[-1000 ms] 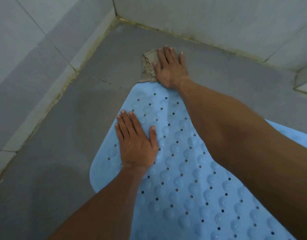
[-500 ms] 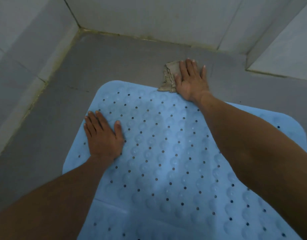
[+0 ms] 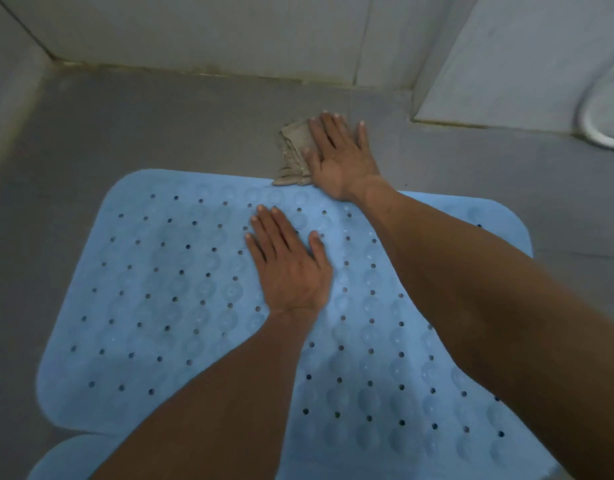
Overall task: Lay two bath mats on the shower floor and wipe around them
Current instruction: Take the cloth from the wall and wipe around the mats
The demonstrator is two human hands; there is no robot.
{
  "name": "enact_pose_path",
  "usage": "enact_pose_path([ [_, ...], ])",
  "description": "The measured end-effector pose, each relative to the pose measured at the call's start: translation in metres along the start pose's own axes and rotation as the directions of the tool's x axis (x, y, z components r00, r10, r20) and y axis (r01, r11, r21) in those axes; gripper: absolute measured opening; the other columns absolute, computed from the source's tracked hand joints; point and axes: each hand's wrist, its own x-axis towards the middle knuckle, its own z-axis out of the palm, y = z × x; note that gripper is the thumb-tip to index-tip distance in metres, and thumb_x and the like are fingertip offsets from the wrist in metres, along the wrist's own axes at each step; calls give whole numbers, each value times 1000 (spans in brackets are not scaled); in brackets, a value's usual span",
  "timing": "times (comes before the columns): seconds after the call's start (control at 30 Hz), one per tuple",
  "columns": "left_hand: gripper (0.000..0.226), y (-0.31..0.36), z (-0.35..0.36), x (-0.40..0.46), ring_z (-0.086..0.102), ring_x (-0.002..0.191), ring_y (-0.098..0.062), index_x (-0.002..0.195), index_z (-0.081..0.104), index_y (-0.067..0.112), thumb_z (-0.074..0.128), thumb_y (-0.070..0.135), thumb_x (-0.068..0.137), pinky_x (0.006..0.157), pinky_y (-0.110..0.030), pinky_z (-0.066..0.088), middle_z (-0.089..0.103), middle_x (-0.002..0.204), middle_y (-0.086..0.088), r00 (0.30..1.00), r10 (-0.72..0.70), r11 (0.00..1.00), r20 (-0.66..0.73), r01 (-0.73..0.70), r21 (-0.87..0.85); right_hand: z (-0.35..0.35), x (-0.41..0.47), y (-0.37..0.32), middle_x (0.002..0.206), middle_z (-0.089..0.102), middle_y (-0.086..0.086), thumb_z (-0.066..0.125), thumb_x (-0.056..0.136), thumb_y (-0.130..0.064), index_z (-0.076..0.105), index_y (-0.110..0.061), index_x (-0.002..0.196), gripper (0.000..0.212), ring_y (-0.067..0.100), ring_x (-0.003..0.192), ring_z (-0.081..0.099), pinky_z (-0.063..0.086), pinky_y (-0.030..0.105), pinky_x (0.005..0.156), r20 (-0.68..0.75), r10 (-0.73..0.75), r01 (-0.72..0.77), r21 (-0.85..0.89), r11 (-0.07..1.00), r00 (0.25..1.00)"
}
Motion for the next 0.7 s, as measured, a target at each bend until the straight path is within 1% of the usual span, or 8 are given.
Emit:
enact_pose_path([
  [0.1,72,1,-1,0,12,151,-38,153,17,-6,27,44,101,122,-52,10,14,161,-25,1000,16,1000,5,-16,26,-7,-15,39,170,6,0,17,103,-50,12,-22,162,66,18,157,-1,-7,54,124,-13,36,-36,-1,999,999],
  [0.17,73,3,-3,1,9,151,-38,153,14,-6,24,45,101,122,-53,9,12,161,-25,999,13,1000,30,-14,13,-12,-33,71,171,4,0,15,103,-51,9,-23,162,66,17,157,-2,-8,53,124,-24,98,-98,10,995,995],
  [0.3,75,0,-4,0,5,151,-38,154,9,-6,18,46,100,123,-52,5,8,162,-26,999,6,999,47,-8,44,-22,-63,128,171,1,0,13,103,-52,7,-23,162,66,17,157,-5,-9,55,124,-26,232,-231,18,973,972],
  [0.43,74,0,-2,0,7,150,-39,154,11,-6,20,44,100,123,-51,1,10,161,-27,999,31,999,20,-32,41,-27,-80,161,171,1,-1,13,103,-53,8,-23,162,66,17,157,-4,-9,57,123,-35,302,-301,19,953,953],
  [0.5,74,-1,-1,0,5,151,-39,154,9,-6,22,44,100,123,-51,0,8,161,-27,999,36,999,29,-37,32,-30,-89,176,171,0,0,12,103,-54,6,-23,162,67,18,157,-5,-10,58,123,-23,328,-328,23,944,944],
  [0.6,73,-3,-2,0,6,150,-41,153,11,-6,23,43,100,123,-52,1,9,160,-28,999,47,998,19,-48,37,-38,-107,203,171,0,0,13,104,-55,5,-24,162,67,19,157,-5,-9,59,122,-6,377,-376,33,926,926],
  [0.7,74,-2,-1,1,8,150,-42,153,12,-7,22,43,100,122,-54,4,11,160,-30,998,56,998,36,-57,39,-43,-135,231,171,1,1,16,106,-53,7,-22,162,65,21,157,-3,-7,59,122,-20,445,-444,46,895,895],
])
